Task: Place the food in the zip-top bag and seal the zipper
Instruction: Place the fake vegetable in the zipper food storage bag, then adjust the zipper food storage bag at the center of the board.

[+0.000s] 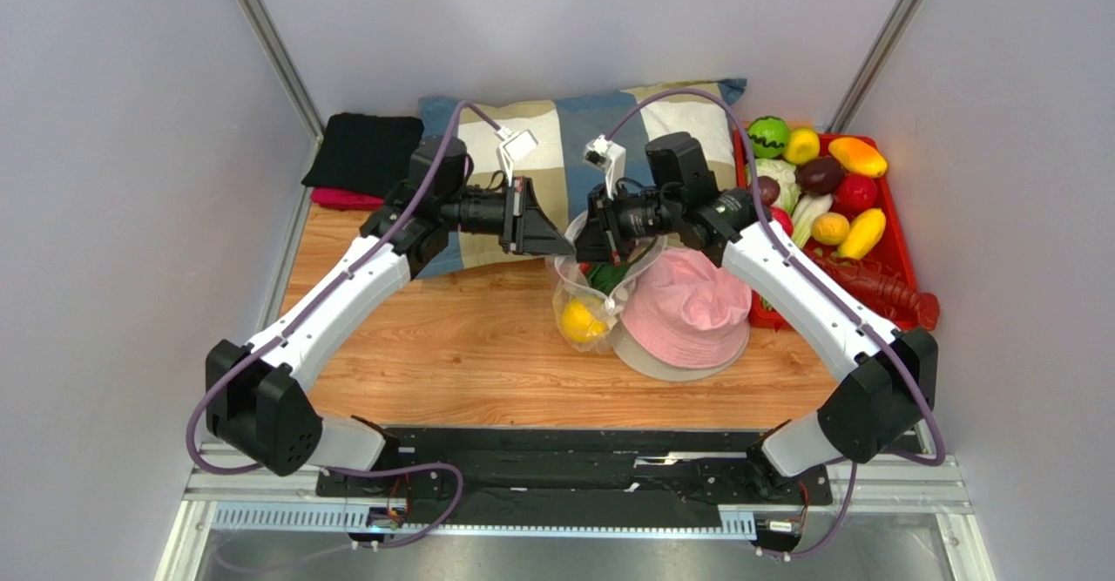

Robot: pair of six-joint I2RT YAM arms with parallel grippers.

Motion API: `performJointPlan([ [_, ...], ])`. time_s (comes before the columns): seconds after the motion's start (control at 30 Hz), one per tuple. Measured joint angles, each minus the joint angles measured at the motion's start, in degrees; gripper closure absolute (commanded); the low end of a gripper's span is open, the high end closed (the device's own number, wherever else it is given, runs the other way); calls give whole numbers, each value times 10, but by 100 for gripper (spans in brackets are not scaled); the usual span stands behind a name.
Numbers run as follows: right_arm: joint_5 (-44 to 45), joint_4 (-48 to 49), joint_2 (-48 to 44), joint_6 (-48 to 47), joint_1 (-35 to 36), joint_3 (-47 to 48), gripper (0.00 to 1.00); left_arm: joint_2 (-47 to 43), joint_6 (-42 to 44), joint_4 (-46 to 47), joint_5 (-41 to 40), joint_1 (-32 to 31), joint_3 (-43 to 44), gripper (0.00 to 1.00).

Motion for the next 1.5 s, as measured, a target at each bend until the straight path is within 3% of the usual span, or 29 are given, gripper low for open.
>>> performJointPlan([
  [0.27, 107, -82, 61, -70, 5, -39, 100, -36, 3, 94, -28, 1, -173, 100],
  [0.43, 166, -105, 148, -67, 4, -35, 100, -36, -3, 120, -27, 1, -191, 99],
  [0.6, 198, -103, 177, -44, 2, -7, 98, -36, 0, 127, -27, 1, -191, 97],
  [0.7, 218, -90, 174, -30, 2, -2, 82, -37, 6, 116, -27, 1, -191, 96],
  [0.77, 226, -87, 171, -27, 3, -2, 60, -38, 11, 110, -27, 1, -191, 94],
  [0.83, 226, -88, 167, -26, 3, -2, 47, -40, 14, 108, -28, 1, -190, 90],
  [0.87, 223, -89, 164, -29, 4, -2, 32, -41, 15, 105, -29, 2, -189, 88],
  [1.0, 210, -105, 130, -50, 6, -2, 13, -41, 22, 70, -32, 11, -165, 87],
  [1.27, 190, -151, 23, -103, 5, 38, 10, -42, 52, -5, -41, 19, -101, 87],
  [1.5, 226, -169, -33, -123, -7, 51, 15, -42, 59, -23, -40, 20, -97, 87],
])
